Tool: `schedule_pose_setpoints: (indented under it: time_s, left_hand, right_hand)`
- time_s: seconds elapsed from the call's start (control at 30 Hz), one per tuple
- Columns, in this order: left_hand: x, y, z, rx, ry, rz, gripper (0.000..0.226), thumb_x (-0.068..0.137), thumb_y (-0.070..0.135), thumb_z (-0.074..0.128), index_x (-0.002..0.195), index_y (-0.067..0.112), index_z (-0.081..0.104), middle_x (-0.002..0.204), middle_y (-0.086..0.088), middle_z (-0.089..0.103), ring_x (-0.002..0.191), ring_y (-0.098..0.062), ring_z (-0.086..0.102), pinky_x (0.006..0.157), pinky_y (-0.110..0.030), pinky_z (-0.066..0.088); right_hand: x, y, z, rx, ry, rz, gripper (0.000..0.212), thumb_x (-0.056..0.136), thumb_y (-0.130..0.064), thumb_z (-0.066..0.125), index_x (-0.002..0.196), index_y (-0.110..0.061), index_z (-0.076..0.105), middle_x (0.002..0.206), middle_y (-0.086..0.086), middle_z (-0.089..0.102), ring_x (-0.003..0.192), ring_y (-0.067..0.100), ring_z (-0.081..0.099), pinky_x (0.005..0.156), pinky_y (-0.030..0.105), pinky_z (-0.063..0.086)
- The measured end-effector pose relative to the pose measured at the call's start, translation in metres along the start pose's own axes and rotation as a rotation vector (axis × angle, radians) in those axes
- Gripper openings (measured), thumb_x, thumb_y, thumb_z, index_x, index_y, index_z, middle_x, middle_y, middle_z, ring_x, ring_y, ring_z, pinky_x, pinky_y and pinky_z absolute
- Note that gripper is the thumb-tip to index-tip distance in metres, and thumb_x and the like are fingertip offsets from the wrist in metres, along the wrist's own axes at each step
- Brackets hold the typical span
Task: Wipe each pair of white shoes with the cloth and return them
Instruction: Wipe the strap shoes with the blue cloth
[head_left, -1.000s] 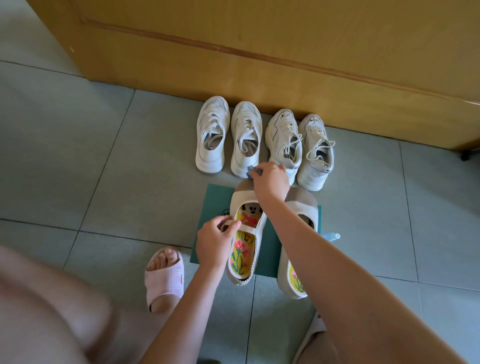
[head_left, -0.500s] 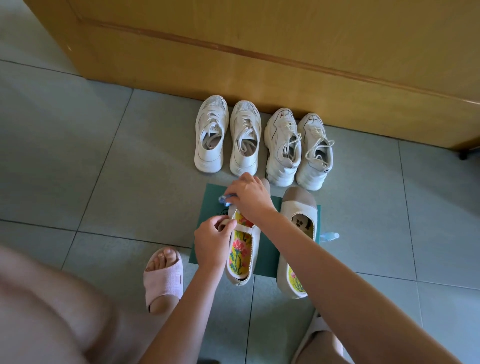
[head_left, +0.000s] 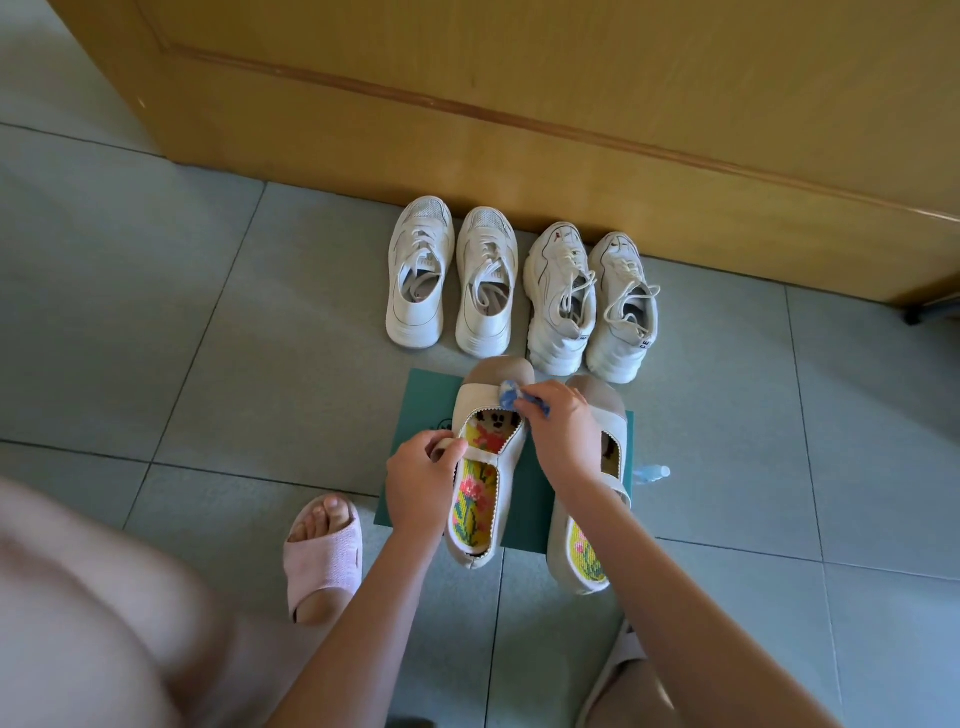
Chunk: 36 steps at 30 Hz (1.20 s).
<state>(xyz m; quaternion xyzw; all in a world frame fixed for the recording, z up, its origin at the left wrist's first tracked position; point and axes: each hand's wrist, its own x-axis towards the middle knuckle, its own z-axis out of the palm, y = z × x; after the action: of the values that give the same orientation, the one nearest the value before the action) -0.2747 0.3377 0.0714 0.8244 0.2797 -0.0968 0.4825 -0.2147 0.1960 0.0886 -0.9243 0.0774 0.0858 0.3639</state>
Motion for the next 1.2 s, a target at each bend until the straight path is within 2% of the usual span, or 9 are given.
schedule_pose_setpoints:
  time_s: [0.13,0.27,0.37,0.53,0.67,0.8,0.93,1.03,1.2]
  left_hand:
    - [0.001,0.000,0.000,0.001,-0.005,0.005,0.022,0.089,0.030,0.060,0.100,0.012,0.068,0.083,0.002,0.066,0.072,-0.011,0.059,0.057,-0.017,0.040]
    - [0.002,-0.002,0.002,-0.039,-0.005,0.000,0.025,0.090,0.029,0.060,0.105,0.010,0.067,0.093,-0.004,0.069,0.083,-0.020,0.064,0.071,-0.031,0.050]
    - [0.004,-0.004,0.002,-0.035,0.002,0.002,0.024,0.091,0.026,0.058,0.106,0.009,0.066,0.098,-0.005,0.068,0.087,-0.020,0.062,0.074,-0.030,0.047]
    - [0.004,-0.004,0.001,0.033,-0.036,0.020,0.023,0.094,0.026,0.051,0.108,0.012,0.063,0.096,0.000,0.065,0.085,-0.015,0.060,0.068,-0.023,0.043]
    - [0.007,-0.006,0.000,0.069,-0.014,0.030,0.025,0.095,0.024,0.051,0.111,0.009,0.063,0.102,-0.003,0.066,0.084,-0.011,0.054,0.066,-0.021,0.037]
    - [0.010,-0.009,-0.003,0.043,-0.029,0.024,0.024,0.094,0.023,0.052,0.110,0.008,0.064,0.106,-0.006,0.066,0.086,-0.012,0.053,0.070,-0.022,0.036]
    - [0.013,-0.010,-0.002,0.062,-0.045,0.028,0.024,0.095,0.024,0.051,0.110,0.011,0.063,0.102,-0.004,0.066,0.083,-0.011,0.055,0.064,-0.018,0.037]
    - [0.014,-0.012,-0.001,0.083,-0.055,0.053,0.024,0.096,0.023,0.048,0.110,0.010,0.064,0.101,-0.004,0.066,0.082,-0.011,0.054,0.059,-0.012,0.034]
    - [0.011,-0.009,-0.001,0.023,-0.047,0.058,0.024,0.095,0.022,0.051,0.109,0.006,0.063,0.103,-0.008,0.067,0.085,-0.015,0.056,0.070,-0.025,0.039]
  right_hand:
    - [-0.021,-0.006,0.009,0.217,0.114,0.261,0.021,0.091,-0.024,0.057,0.108,-0.015,0.068,0.096,0.003,0.066,0.087,0.021,0.060,0.072,0.030,0.046]
    - [-0.046,-0.006,0.021,0.333,0.132,0.349,0.024,0.091,-0.023,0.058,0.113,-0.014,0.066,0.101,-0.001,0.067,0.084,0.013,0.059,0.067,0.021,0.043]
    - [-0.063,-0.004,0.029,0.342,0.106,0.391,0.022,0.089,-0.025,0.061,0.109,-0.016,0.068,0.097,-0.001,0.069,0.080,0.012,0.061,0.068,0.022,0.045]
    - [-0.029,-0.009,0.002,0.500,0.235,0.375,0.011,0.091,-0.016,0.058,0.082,-0.015,0.066,0.066,-0.006,0.059,0.058,0.007,0.051,0.054,0.019,0.039]
    - [0.027,-0.021,-0.013,0.399,0.251,0.280,0.026,0.089,-0.015,0.058,0.064,-0.020,0.052,0.055,-0.010,0.042,0.051,0.006,0.036,0.051,0.021,0.029]
    - [0.047,-0.021,-0.002,0.284,0.117,0.265,0.011,0.089,-0.020,0.058,0.087,-0.015,0.068,0.067,-0.004,0.057,0.065,0.013,0.051,0.057,0.025,0.037]
    - [0.024,-0.010,0.009,0.302,0.185,0.302,0.025,0.091,-0.025,0.058,0.111,-0.015,0.068,0.099,0.006,0.068,0.089,0.021,0.061,0.068,0.024,0.039]
    - [0.003,-0.004,0.013,0.293,0.212,0.319,0.027,0.093,-0.025,0.055,0.116,-0.014,0.064,0.106,0.005,0.067,0.094,0.022,0.061,0.072,0.025,0.040]
    - [-0.031,-0.001,0.022,0.246,0.208,0.314,0.023,0.094,-0.023,0.053,0.112,-0.016,0.066,0.100,0.003,0.067,0.086,0.019,0.060,0.069,0.025,0.040]
